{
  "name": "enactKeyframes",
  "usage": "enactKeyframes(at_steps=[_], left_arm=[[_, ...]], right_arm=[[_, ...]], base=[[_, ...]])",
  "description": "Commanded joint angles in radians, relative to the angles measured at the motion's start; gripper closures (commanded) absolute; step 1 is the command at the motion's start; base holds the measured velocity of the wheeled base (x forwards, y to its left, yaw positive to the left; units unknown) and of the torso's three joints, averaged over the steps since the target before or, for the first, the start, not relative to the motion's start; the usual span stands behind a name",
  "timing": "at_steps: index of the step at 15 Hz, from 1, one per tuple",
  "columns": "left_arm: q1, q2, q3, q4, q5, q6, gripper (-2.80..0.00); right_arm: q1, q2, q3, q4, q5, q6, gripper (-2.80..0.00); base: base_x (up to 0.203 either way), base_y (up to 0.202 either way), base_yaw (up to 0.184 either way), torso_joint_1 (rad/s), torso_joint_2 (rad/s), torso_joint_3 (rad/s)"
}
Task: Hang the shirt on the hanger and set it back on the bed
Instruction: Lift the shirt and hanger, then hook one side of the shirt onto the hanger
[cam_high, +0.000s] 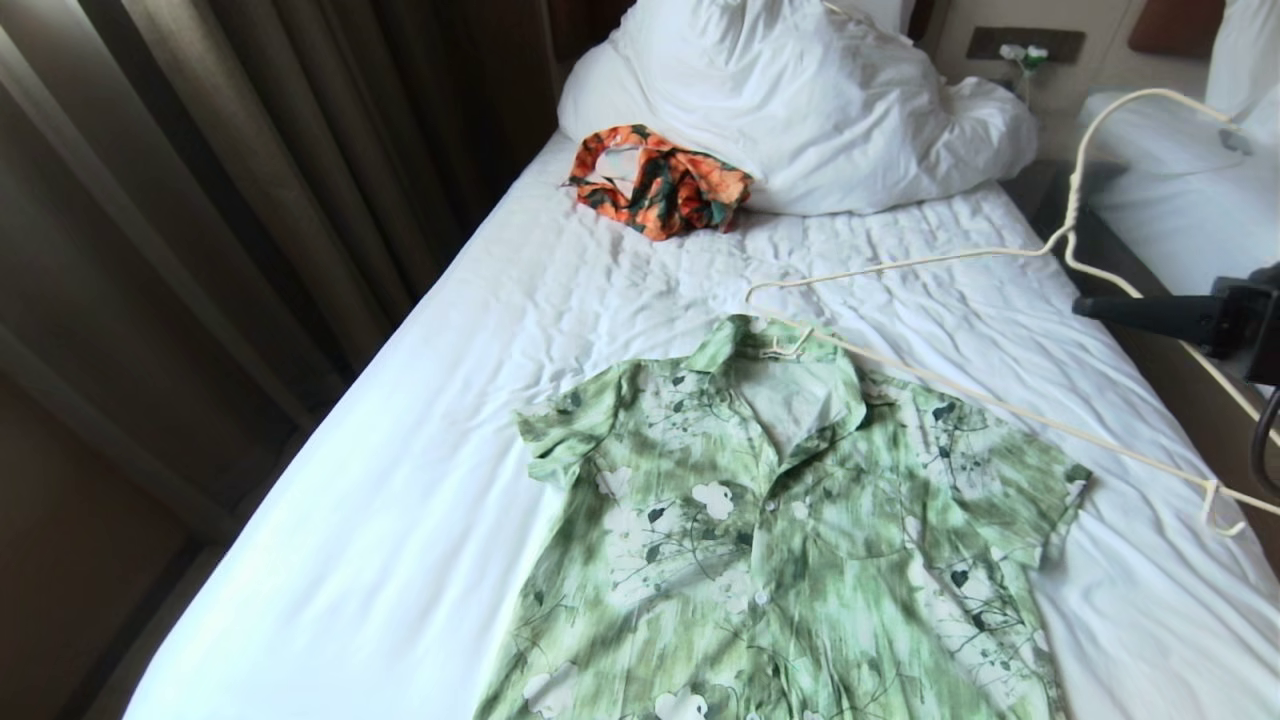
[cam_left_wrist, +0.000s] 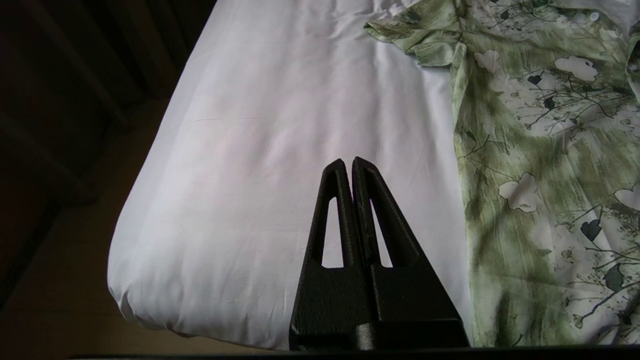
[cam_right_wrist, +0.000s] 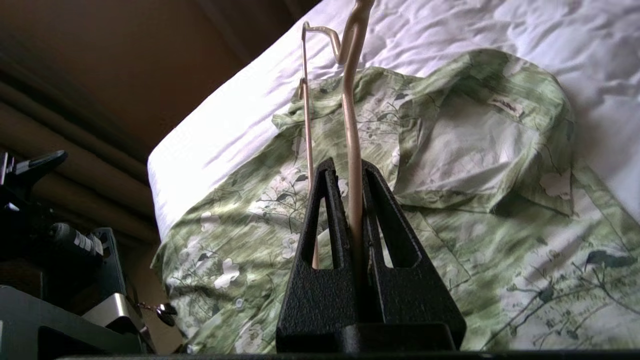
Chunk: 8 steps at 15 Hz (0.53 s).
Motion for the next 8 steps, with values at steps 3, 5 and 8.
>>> enactKeyframes(at_steps=[3,5,8], left_arm=[[0.000,0.001,0.000,0.000,-0.011,0.031,0.00],[0.000,0.001,0.000,0.000,-0.011,0.031,0.00],[0.000,0.001,-0.001,0.003,-0.012,0.039,0.00]], right_arm=[[0.053,0.007,-0.013,-0.001,0.002,-0.113,0.00],[0.063,0.003,-0.011,-0.001,0.002,-0.173,0.00],[0.055,0.002,-0.006,-0.002,0.002,-0.277,0.00]], base=[[0.000,0.000,0.000,0.000,0.00,0.000],[0.000,0.000,0.000,0.000,0.00,0.000],[0.000,0.000,0.000,0.000,0.00,0.000]])
